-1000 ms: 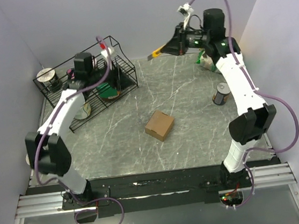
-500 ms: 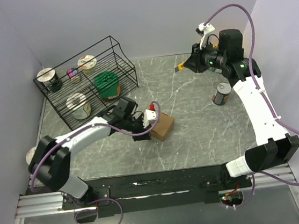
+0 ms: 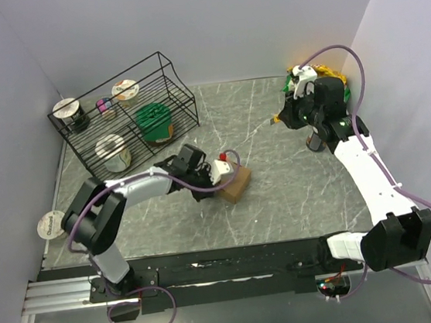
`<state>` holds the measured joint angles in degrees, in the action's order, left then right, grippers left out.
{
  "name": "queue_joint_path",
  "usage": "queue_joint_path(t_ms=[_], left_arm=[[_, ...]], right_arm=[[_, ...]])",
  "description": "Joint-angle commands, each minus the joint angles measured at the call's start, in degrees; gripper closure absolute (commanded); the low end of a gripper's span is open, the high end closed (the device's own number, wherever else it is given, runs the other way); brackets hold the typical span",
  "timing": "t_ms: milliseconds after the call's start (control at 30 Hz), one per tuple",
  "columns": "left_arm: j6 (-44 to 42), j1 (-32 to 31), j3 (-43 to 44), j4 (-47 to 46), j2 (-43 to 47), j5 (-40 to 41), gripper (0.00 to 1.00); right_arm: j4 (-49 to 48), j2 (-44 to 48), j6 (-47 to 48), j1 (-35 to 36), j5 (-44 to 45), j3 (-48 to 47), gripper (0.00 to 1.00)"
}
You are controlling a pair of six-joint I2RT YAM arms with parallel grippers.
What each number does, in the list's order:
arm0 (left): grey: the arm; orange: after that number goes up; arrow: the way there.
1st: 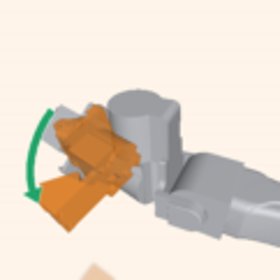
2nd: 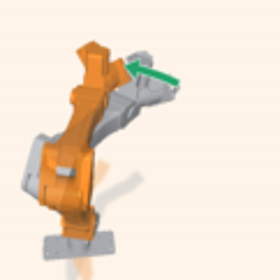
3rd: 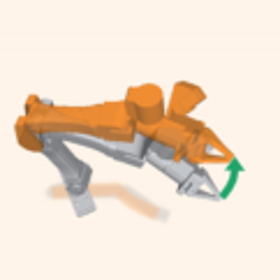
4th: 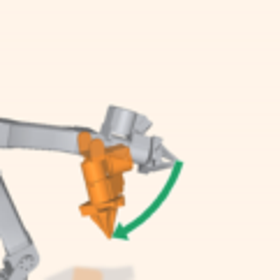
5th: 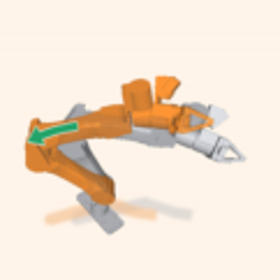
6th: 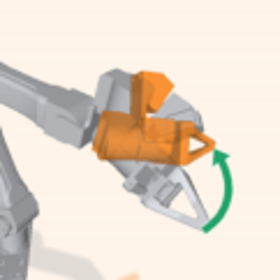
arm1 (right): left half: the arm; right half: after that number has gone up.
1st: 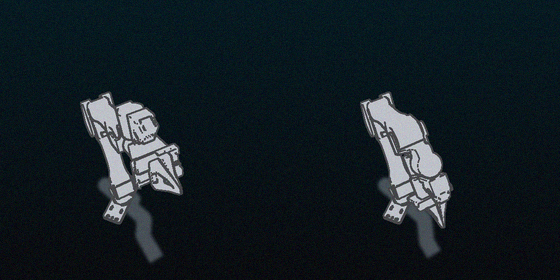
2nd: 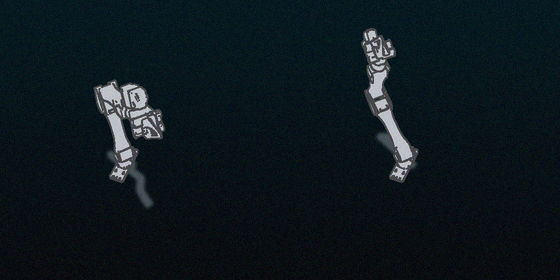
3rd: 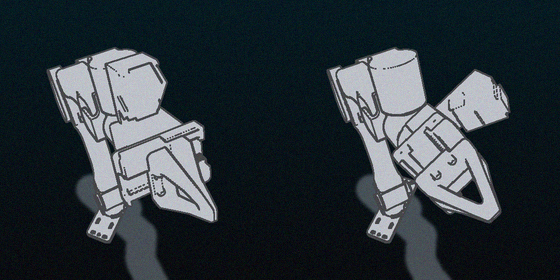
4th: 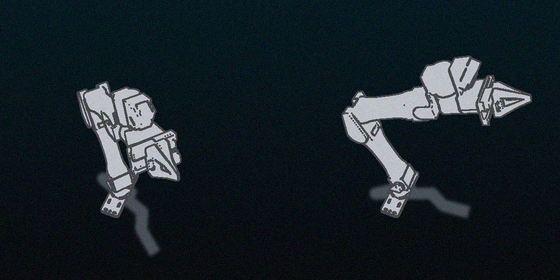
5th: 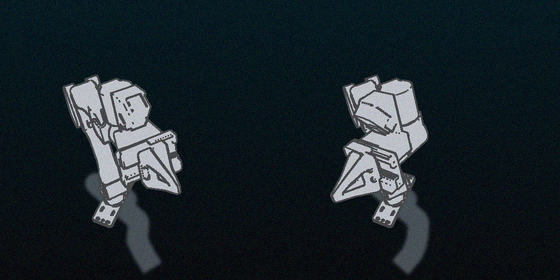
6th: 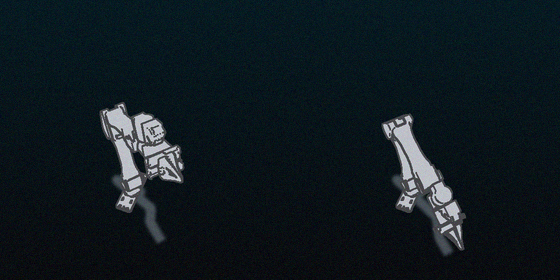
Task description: Unpack the express box
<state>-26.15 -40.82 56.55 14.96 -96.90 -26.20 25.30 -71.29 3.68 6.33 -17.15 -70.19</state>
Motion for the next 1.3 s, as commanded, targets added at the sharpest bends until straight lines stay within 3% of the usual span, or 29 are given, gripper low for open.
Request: queue_joint_path(t_ms=[0, 233, 333, 367, 467, 633, 967, 1133, 1267], left_arm=[[1.28, 7.13, 6.79, -3.89, -4.69, 5.45, 0.89], [7.77, 15.33, 20.78, -3.10, -10.15, 5.28, 0.84], [9.80, 15.59, 21.14, -2.05, -8.31, 3.97, 0.72], [10.94, 15.33, 20.44, -0.91, -7.17, 2.92, 0.59], [14.46, 12.28, 16.33, -1.07, -0.76, -0.70, 0.39], [11.83, 2.16, 13.40, -3.45, 4.80, 5.18, 0.23], [9.72, -8.22, 21.23, -3.44, -9.61, 15.19, 0.21], [4.01, -9.46, 20.62, -3.62, -11.20, 16.52, 0.27], [-5.10, -8.15, 15.80, -1.43, -7.09, 17.84, 0.28]], right_arm=[[-4.82, 3.08, -0.08, -0.44, 1.68, 1.11, 1.00], [-4.73, 0.63, 0.36, -0.44, 2.21, 0.59, 1.00], [-4.30, -0.17, 0.80, -0.61, 1.94, 0.15, 1.00], [-4.21, -0.26, 0.97, -0.70, 2.12, 0.06, 1.00], [-4.20, -0.61, 1.41, -1.14, 3.43, 0.41, 1.00], [-4.21, -1.66, 0.54, -2.72, 2.91, 0.41, 1.00], [-3.42, -2.28, 0.36, -3.87, 1.42, 0.41, 1.00], [-3.59, -1.58, 0.36, -4.13, 1.06, 1.46, 1.00], [-3.77, -1.40, 0.10, -4.48, 0.54, 1.55, 1.00]])
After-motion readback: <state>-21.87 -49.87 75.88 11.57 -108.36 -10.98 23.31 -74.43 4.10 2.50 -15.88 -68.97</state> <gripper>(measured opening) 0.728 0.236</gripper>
